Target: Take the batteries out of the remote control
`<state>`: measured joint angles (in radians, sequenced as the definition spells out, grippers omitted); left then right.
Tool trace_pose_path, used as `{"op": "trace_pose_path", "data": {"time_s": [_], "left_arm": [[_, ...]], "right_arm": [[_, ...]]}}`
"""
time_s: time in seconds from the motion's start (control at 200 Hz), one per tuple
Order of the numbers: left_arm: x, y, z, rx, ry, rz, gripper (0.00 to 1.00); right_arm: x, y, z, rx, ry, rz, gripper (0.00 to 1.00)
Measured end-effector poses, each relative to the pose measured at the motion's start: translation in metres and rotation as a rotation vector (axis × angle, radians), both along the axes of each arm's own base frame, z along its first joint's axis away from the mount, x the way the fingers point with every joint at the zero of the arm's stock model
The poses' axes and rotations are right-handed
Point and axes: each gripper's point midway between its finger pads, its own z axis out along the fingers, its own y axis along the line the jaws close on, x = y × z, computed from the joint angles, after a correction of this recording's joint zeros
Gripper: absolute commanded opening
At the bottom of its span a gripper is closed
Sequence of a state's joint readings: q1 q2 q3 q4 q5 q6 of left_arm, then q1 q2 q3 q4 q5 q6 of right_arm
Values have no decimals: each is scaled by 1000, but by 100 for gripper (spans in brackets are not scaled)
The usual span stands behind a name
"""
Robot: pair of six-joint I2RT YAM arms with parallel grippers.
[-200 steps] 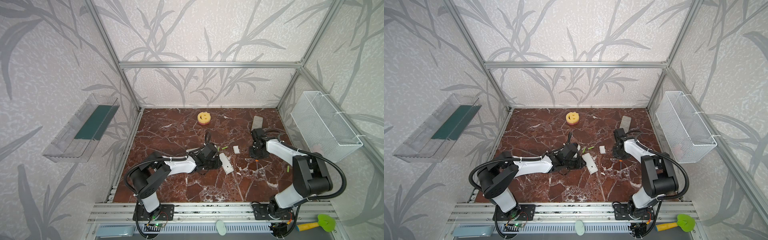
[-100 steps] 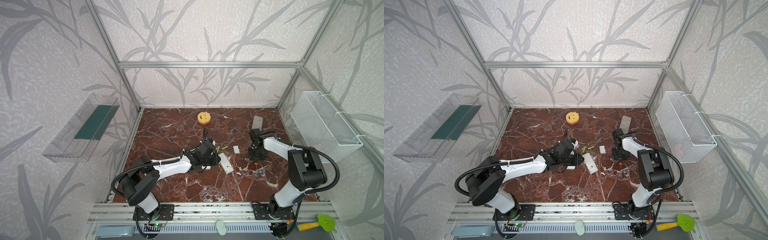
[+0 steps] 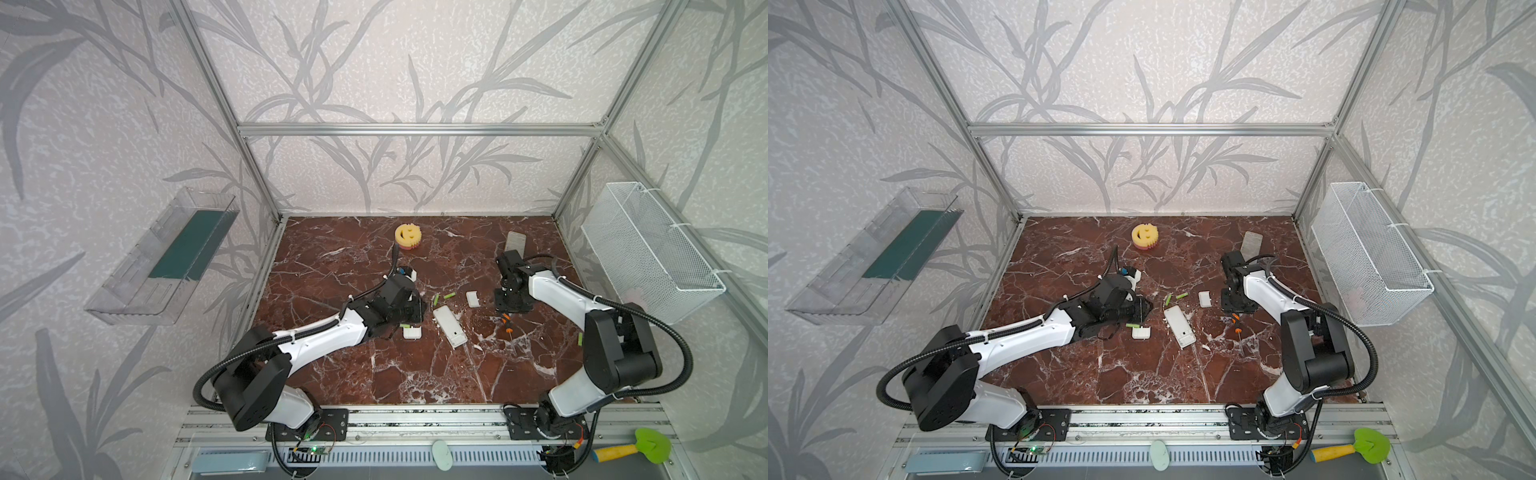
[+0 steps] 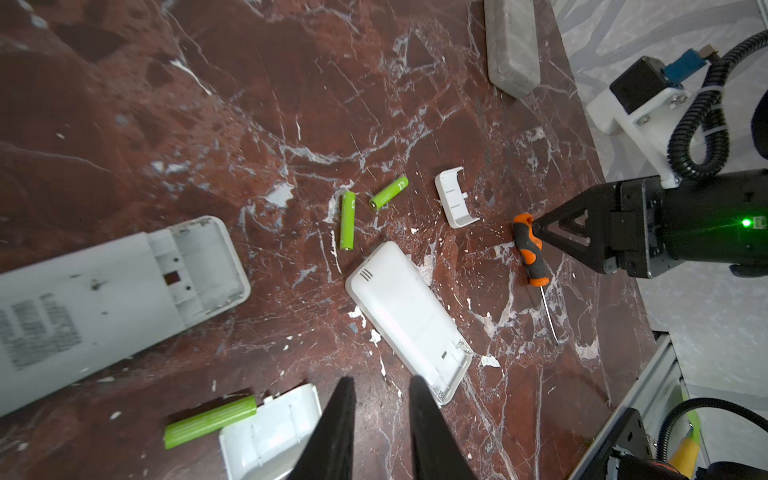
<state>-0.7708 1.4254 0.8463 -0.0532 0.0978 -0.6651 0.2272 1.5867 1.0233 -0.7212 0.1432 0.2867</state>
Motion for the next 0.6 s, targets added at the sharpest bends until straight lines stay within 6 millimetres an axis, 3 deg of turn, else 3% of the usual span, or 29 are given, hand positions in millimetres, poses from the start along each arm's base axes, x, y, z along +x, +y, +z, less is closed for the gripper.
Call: {"op": "trace_pose_path", "data": {"time_s": [0.21, 0.415, 0.6], "left_arm": [[15, 39, 23, 103, -99, 54, 32], [33, 87, 72, 232, -279, 153, 60], [37, 138, 123, 329, -457, 276, 82]], "right_arm": [[7, 9, 43, 18, -119, 40, 50], [8, 18, 107, 72, -332, 101, 52], [-1, 21, 168, 139, -617, 153, 58]]}}
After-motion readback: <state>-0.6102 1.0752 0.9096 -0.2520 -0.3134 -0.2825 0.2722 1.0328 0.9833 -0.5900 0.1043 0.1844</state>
